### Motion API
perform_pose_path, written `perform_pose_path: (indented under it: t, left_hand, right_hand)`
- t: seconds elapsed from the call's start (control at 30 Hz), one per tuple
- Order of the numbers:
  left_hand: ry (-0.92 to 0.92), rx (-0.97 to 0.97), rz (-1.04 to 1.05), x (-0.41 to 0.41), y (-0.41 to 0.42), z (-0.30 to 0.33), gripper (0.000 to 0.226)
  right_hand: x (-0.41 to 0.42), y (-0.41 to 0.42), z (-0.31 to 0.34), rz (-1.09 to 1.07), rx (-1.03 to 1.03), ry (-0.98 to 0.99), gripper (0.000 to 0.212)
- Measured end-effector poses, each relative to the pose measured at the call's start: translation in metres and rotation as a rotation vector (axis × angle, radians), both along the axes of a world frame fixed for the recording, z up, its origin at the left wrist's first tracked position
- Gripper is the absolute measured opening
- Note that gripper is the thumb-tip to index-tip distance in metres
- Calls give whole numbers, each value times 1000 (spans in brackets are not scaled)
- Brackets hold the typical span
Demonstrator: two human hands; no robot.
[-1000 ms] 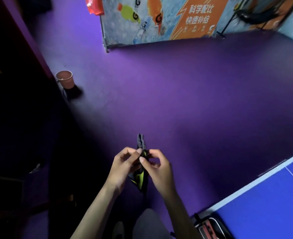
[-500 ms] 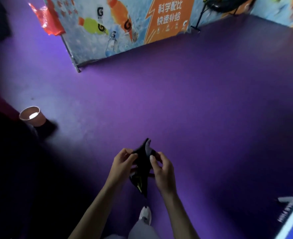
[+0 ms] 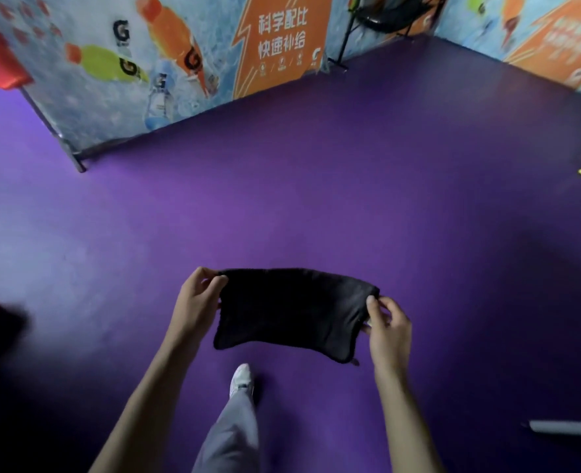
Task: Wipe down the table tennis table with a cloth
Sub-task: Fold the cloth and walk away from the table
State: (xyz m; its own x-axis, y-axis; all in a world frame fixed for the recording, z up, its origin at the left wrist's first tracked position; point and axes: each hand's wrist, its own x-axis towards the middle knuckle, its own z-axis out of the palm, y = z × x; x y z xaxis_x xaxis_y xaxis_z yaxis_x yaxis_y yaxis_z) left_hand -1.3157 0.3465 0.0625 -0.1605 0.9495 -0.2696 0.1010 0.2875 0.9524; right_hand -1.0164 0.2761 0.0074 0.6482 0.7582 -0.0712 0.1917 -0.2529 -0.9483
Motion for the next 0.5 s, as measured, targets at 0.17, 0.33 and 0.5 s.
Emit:
perform_pose_path:
  t: [0.17, 0.33, 0.5]
  left_hand:
    - [172, 111, -143, -1, 138, 9, 21]
    - [-103, 65, -294, 18, 263, 36, 6]
    - [-227, 113, -389, 55, 358, 40, 9]
  right_hand:
    - [29, 109, 32, -47, -23, -162, 28]
    - [56, 217, 55, -23, 5, -100, 22]
    - [87, 302, 56, -48, 84, 98, 16]
